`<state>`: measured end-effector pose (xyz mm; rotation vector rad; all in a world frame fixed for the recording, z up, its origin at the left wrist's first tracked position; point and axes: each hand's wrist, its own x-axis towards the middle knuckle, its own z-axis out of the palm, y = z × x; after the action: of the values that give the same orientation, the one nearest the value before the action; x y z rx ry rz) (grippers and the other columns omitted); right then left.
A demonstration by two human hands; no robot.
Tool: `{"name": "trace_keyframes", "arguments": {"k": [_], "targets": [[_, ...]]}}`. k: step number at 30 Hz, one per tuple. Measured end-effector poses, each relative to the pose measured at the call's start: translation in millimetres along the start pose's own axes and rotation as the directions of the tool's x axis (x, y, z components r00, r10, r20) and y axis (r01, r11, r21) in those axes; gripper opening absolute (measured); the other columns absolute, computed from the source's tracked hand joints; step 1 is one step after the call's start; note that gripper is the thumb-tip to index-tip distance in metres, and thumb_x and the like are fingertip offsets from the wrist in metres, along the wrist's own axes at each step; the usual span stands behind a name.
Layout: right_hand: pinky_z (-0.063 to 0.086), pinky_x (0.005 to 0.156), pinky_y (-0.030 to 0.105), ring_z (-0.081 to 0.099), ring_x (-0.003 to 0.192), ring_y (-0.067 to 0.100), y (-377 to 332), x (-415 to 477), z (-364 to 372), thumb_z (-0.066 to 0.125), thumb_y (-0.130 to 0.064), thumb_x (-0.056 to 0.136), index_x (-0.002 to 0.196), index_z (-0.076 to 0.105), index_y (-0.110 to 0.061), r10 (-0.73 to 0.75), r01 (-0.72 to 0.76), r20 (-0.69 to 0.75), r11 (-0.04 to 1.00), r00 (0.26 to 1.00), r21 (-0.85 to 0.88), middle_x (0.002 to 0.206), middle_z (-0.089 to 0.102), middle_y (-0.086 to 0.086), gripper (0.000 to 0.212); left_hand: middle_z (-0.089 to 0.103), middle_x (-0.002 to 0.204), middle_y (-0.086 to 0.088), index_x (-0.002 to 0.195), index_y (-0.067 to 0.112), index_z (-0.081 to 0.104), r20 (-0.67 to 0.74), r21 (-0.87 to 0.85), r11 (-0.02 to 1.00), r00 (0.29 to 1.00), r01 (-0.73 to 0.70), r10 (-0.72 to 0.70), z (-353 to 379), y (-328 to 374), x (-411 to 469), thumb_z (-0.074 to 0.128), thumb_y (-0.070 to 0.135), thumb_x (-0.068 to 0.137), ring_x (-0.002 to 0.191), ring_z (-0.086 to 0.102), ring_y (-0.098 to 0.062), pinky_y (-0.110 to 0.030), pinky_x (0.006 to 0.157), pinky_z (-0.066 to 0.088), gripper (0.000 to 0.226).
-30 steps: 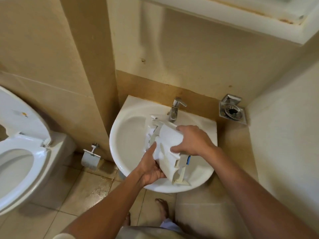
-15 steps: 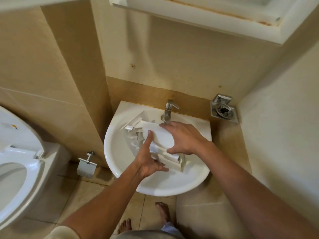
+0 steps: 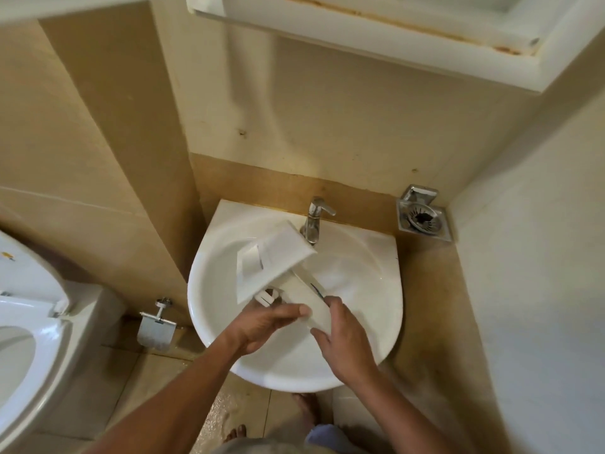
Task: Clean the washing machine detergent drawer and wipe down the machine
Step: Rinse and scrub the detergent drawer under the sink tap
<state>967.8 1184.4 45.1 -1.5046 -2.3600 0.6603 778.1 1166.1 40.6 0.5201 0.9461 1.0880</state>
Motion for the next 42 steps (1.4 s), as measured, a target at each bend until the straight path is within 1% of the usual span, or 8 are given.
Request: {"name": "trace_keyframes", "arguments": {"k": [10, 17, 26, 27, 29, 31, 33, 42], "targets": [[0.055, 0.095, 0.041, 0.072, 0.097, 0.013, 30.8, 13.3, 21.8, 0.082, -0.008, 0.078, 0.103, 0.076, -0.022, 0.230, -0.385, 0.321, 0.703, 0.919, 0.598, 0.101, 0.078, -0.006, 0.030, 0.064, 0.126, 0.014, 0.140, 0.025, 0.048, -0.064, 0.562, 0.818, 0.979, -0.124, 0.193, -10.3, 12.5, -13.2, 0.083, 0.004, 0.079, 0.118, 0.061, -0.002, -0.019, 0.085, 0.056, 0.073], [0.051, 0.093, 0.024, 0.067, 0.105, 0.011, 51.3, 19.2, 41.9, 0.083, -0.012, 0.079, 0.108, 0.071, -0.021, 0.188, -0.371, 0.355, 0.735, 0.916, 0.568, 0.109, 0.075, -0.006, 0.032, 0.069, 0.113, -0.013, 0.128, 0.011, 0.066, -0.396, -0.271, 0.958, 0.918, -0.094, -0.022, -31.6, 38.5, -12.1, 0.043, 0.023, 0.102, 0.093, 0.069, -0.031, -0.044, 0.073, 0.060, 0.036], [0.047, 0.088, 0.020, 0.061, 0.114, 0.013, 45.4, 88.7, 25.1, 0.052, 0.010, 0.087, 0.129, 0.063, -0.010, -0.056, -0.220, 0.617, 0.906, 0.785, 0.361, 0.126, 0.065, -0.002, 0.049, 0.073, 0.119, -0.010, 0.130, 0.019, 0.061, -0.621, 0.007, 0.999, 0.783, -0.040, 0.035, -42.8, 43.5, -11.6, 0.068, 0.000, 0.091, 0.108, 0.069, -0.037, -0.059, 0.093, 0.055, 0.044], [0.051, 0.086, 0.024, 0.066, 0.105, 0.016, 41.3, 101.6, 20.1, 0.050, 0.014, 0.085, 0.122, 0.067, -0.007, 0.006, -0.337, 0.551, 0.797, 0.835, 0.502, 0.119, 0.069, 0.005, 0.046, 0.073, 0.118, -0.010, 0.130, 0.019, 0.061, -0.624, 0.012, 0.999, 0.780, -0.045, 0.043, -45.1, 44.2, -13.6, 0.068, 0.000, 0.091, 0.107, 0.069, -0.037, -0.059, 0.093, 0.054, 0.044], [0.056, 0.074, 0.030, 0.067, 0.085, 0.021, 35.5, 126.7, 22.6, 0.053, 0.012, 0.086, 0.110, 0.066, 0.000, 0.228, -0.552, 0.513, 0.162, 0.827, 0.818, 0.101, 0.069, 0.014, 0.030, 0.073, 0.119, -0.010, 0.132, 0.019, 0.062, -0.620, 0.030, 0.998, 0.782, -0.053, 0.060, -48.4, 44.5, -17.8, 0.067, 0.001, 0.091, 0.109, 0.068, -0.038, -0.061, 0.095, 0.053, 0.045], [0.057, 0.066, 0.031, 0.064, 0.077, 0.025, 24.6, 144.5, 33.4, 0.056, 0.000, 0.087, 0.102, 0.062, 0.002, 0.268, -0.478, 0.636, -0.471, 0.723, 0.741, 0.089, 0.066, 0.017, 0.017, 0.073, 0.119, -0.010, 0.131, 0.020, 0.063, -0.630, 0.041, 0.997, 0.773, -0.062, 0.074, -48.5, 43.7, -21.1, 0.066, 0.001, 0.092, 0.110, 0.067, -0.038, -0.061, 0.096, 0.052, 0.044], [0.058, 0.066, 0.034, 0.063, 0.076, 0.028, 16.2, 158.0, 45.2, 0.046, -0.004, 0.094, 0.095, 0.060, 0.001, 0.237, -0.338, 0.726, -0.764, 0.645, 0.550, 0.080, 0.064, 0.018, 0.015, 0.074, 0.115, -0.010, 0.130, 0.019, 0.064, -0.641, 0.061, 0.995, 0.761, -0.074, 0.096, -45.7, 44.3, -22.8, 0.065, -0.001, 0.092, 0.107, 0.069, -0.038, -0.059, 0.094, 0.054, 0.042], [0.038, 0.065, 0.025, 0.046, 0.067, 0.019, 1.5, 177.0, 65.1, 0.041, -0.005, 0.085, 0.083, 0.054, -0.007, 0.207, -0.282, 0.613, -0.746, 0.763, 0.604, 0.072, 0.053, 0.008, 0.013, 0.076, 0.109, -0.009, 0.120, 0.019, 0.066, -0.652, 0.123, 0.989, 0.744, -0.084, 0.144, -27.5, 49.6, -14.9, 0.062, -0.005, 0.094, 0.098, 0.073, -0.032, -0.049, 0.085, 0.060, 0.036]]}}
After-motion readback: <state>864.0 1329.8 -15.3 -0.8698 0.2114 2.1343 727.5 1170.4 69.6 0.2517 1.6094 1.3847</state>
